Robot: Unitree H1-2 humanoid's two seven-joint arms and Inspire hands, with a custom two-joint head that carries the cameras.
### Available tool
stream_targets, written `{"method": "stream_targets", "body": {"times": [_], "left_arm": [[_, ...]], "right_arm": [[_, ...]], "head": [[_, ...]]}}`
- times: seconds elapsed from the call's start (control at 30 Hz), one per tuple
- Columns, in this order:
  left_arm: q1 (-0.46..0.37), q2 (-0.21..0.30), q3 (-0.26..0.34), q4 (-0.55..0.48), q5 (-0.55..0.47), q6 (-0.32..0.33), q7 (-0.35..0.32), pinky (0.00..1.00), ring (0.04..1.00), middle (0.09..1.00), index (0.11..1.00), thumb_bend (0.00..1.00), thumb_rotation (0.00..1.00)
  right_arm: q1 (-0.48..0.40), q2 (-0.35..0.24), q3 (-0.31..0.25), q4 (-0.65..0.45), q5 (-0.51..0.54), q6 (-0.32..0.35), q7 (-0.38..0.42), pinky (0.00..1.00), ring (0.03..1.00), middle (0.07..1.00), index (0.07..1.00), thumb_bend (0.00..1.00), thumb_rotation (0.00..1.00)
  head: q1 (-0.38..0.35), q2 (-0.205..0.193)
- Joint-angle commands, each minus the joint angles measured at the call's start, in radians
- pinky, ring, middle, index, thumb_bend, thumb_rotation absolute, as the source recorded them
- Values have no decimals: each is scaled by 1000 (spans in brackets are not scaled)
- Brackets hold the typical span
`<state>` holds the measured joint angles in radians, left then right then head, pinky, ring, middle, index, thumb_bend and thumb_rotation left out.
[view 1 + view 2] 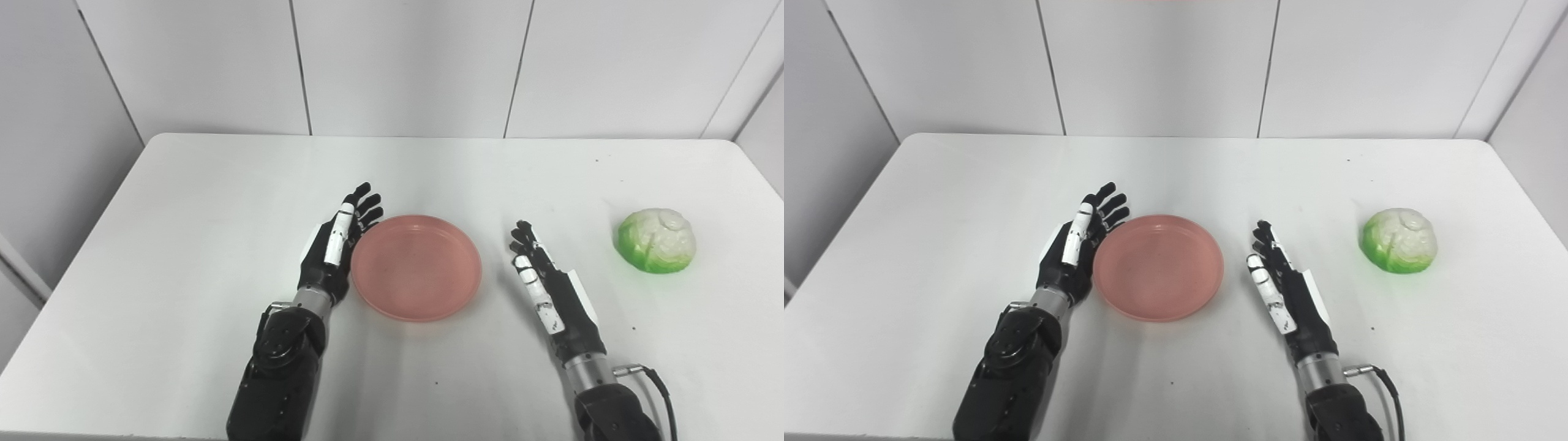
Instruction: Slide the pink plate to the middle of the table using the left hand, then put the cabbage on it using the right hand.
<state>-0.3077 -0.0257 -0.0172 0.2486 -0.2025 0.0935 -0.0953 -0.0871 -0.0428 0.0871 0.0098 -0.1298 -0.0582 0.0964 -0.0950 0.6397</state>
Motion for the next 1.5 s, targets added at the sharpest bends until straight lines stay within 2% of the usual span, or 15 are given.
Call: {"method": "stream_targets", "body": {"times": [0.0,0.23,0.43,0.53,0.63,0.73,0.93,1.0,1.13,1.27,1.47], "left_arm": [[-7,-1,8,37,-1,-11,-10,908,904,914,905,443,1000],[-6,10,28,82,-10,-61,-35,918,902,911,905,438,1000],[1,9,53,92,-26,-52,-44,904,897,907,898,428,1000],[8,17,59,102,-39,-43,-61,906,902,913,904,427,1000],[9,25,67,116,-52,-41,-78,917,905,914,909,426,1000],[6,33,73,132,-59,-44,-88,908,902,909,907,429,1000],[-5,49,89,177,-78,-64,-125,924,912,921,914,434,1000],[-7,53,92,186,-79,-66,-125,917,907,916,908,441,1000],[-12,59,98,196,-86,-64,-131,913,904,912,904,444,1000],[-22,72,104,224,-91,-75,-151,916,906,914,907,452,1000],[-39,83,119,267,-112,-89,-176,921,905,913,898,454,1000]], "right_arm": [[16,30,14,54,10,-53,-19,919,930,951,961,381,1000],[15,31,9,41,-4,-56,-44,918,928,946,958,372,1000],[-1,16,5,12,-34,-100,-73,903,929,950,956,416,1000],[-16,9,1,-44,-100,-97,-110,888,912,932,941,427,1000],[-35,8,-8,-96,-115,-82,-122,894,912,934,944,458,1000],[-62,1,-19,-136,-127,-80,-131,888,904,934,948,422,1000],[-118,-14,-53,-222,-138,-22,-125,850,923,930,931,439,1000],[-137,-27,-65,-259,-171,7,-129,888,926,928,928,449,1000],[-167,-50,-94,-301,-185,15,-133,895,913,917,916,432,1000],[-193,-80,-136,-346,-208,34,-139,866,898,913,911,412,1000],[-207,-147,-219,-377,-244,77,-151,849,887,902,904,443,1000]], "head": [[1,0],[-61,-6],[-113,-18],[-167,-27],[-212,-32],[-240,-36],[-294,-45],[-311,-47],[-339,-49],[-377,-50],[-393,-43]]}}
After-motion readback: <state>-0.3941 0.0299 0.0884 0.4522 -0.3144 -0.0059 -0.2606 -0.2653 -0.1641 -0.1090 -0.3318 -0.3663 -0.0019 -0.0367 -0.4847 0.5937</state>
